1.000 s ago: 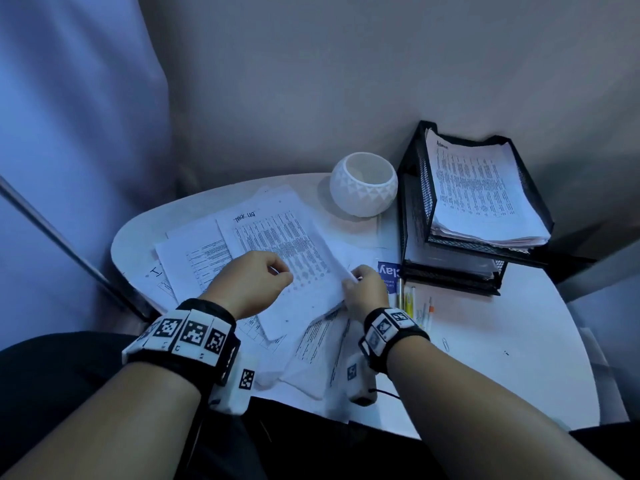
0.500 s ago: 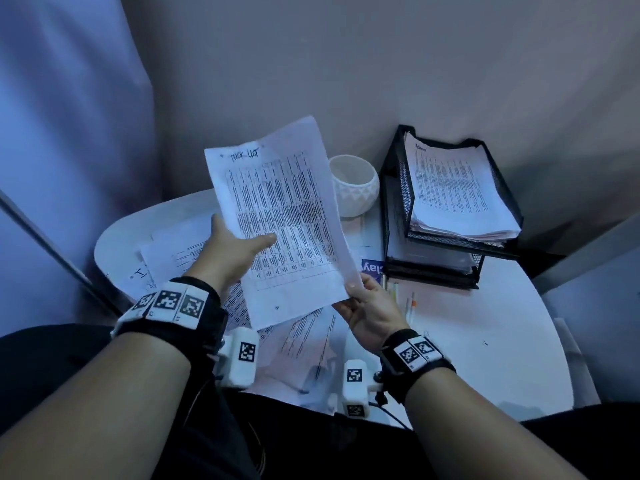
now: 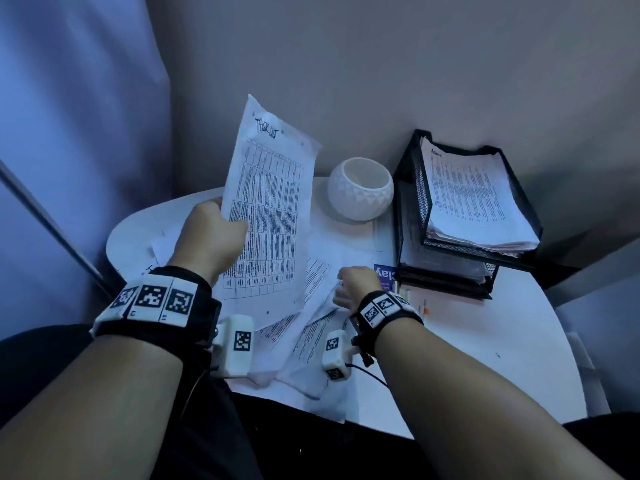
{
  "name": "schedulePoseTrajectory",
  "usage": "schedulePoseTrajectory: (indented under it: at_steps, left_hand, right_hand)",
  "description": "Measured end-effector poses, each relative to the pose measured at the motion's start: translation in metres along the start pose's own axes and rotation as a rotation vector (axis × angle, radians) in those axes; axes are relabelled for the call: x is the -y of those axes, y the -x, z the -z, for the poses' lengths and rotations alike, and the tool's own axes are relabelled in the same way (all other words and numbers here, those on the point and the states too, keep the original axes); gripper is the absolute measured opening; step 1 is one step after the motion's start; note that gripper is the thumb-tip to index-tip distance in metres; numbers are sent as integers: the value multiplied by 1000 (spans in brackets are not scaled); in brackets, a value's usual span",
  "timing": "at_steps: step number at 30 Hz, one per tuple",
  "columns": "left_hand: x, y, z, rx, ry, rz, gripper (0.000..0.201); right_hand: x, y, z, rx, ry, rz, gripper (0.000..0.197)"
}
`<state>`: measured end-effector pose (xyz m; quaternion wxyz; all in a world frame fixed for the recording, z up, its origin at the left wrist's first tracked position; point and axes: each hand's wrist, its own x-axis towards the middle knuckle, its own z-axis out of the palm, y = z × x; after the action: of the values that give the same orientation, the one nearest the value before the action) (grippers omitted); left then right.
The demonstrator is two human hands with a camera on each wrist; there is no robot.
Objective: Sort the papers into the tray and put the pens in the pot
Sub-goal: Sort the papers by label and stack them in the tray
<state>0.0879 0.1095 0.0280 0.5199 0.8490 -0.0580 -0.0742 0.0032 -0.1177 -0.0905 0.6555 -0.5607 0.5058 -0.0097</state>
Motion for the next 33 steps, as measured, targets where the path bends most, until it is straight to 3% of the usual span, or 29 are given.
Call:
schedulePoseTrajectory:
  at_steps: [3,5,6,11,13,19,24,27,33]
  left_hand:
    - [0,-1,-2,23,-40,-7,20]
    - [0,-2,-3,39,-45,-4,24]
    - [0,-3,-3,44,-46,-10,24]
    - [-3,-2,-5,62,-50,-13,24]
    - [-6,0,-6,65,-50,-7,24]
    - [-9,3,-7,17,-74,-15,24]
    - [-11,1,-4,-120,-109,25,35]
    - [-11,0,-3,-180,-161,42,46]
    - [-17,8,-5,-194,-155,-52,35]
  right_hand:
    - [0,-6,-14,-71,98,-57,7]
    - [-4,-9,-18,-89,169,-46,24]
    - [-6,-9,-18,-96,188,-21,22]
    - [-10,-7,-11,-218,414,241,3]
    - [-8,-3,3,-248,436,364,9]
    - [2,13,74,-340,141,466,17]
    - [8,27,142,-381,-219,465,24]
    - [9,27,168,-336,-376,382,14]
    - [20,31,178,-158,-505,344,20]
